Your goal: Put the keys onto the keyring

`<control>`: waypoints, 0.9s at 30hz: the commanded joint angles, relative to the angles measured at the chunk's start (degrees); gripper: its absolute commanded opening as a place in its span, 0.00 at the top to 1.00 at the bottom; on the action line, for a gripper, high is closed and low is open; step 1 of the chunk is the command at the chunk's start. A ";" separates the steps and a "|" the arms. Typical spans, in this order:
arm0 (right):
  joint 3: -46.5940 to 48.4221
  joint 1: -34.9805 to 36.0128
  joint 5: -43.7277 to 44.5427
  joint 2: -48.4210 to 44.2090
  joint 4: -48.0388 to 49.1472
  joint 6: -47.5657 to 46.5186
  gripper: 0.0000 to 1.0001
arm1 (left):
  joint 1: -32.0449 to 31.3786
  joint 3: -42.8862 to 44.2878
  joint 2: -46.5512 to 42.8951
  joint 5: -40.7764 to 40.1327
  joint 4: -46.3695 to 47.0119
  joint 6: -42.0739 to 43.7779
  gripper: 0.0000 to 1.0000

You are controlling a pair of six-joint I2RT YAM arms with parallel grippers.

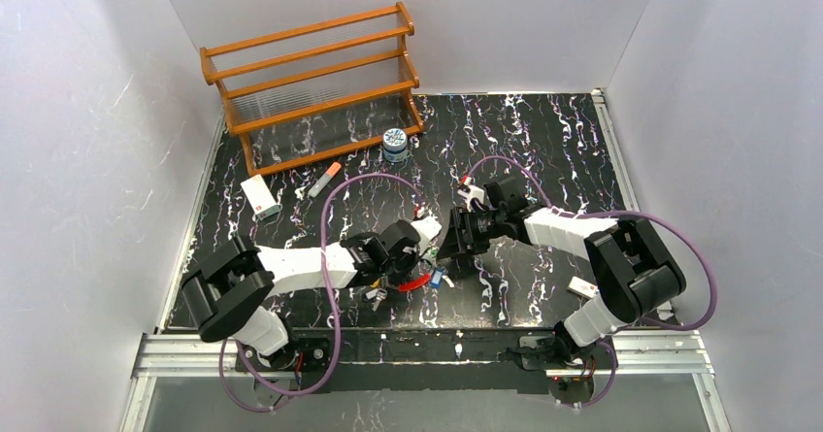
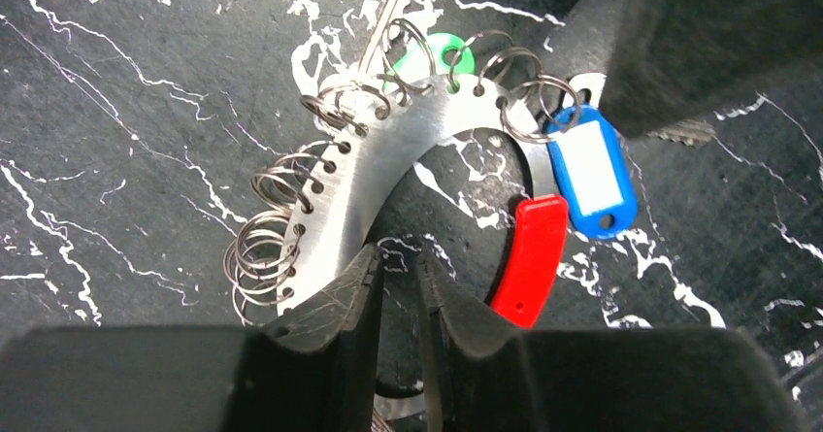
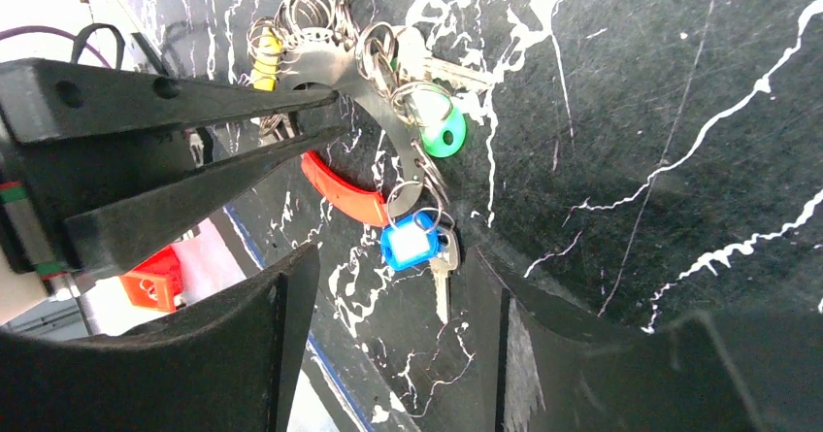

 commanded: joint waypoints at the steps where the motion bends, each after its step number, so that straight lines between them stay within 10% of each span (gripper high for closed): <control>1: 2.61 -0.48 0.38 0.58 2.17 -1.72 0.36 | 0.14 -2.80 -6.30 2.03 1.71 0.71 0.80; 27: 6.49 -2.37 -7.65 11.12 7.71 -5.19 0.67 | 16.82 -21.43 -19.01 30.40 41.81 -26.57 0.66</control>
